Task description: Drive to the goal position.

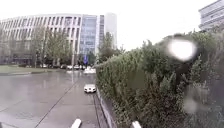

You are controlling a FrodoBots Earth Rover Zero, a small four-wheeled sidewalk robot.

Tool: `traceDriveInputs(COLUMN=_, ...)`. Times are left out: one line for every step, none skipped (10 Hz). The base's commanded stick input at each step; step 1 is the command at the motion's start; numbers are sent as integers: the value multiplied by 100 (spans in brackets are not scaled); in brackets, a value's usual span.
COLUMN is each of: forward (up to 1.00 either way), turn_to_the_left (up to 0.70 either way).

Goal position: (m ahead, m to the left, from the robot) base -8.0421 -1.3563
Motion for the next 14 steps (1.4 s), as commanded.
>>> traceDriveInputs(forward=4, turn_to_the_left=0)
traceDriveInputs(forward=4, turn_to_the_left=0)
traceDriveInputs(forward=4, turn_to_the_left=0)
traceDriveInputs(forward=4, turn_to_the_left=0)
traceDriveInputs(forward=4, turn_to_the_left=0)
traceDriveInputs(forward=4, turn_to_the_left=0)
traceDriveInputs(forward=4, turn_to_the_left=0)
traceDriveInputs(forward=4, turn_to_the_left=0)
traceDriveInputs(forward=4, turn_to_the_left=0)
traceDriveInputs(forward=4, turn_to_the_left=0)
traceDriveInputs(forward=4, turn_to_the_left=0)
traceDriveInputs(forward=4, turn_to_the_left=0)
traceDriveInputs(forward=4, turn_to_the_left=0)
traceDriveInputs(forward=4, turn_to_the_left=0)
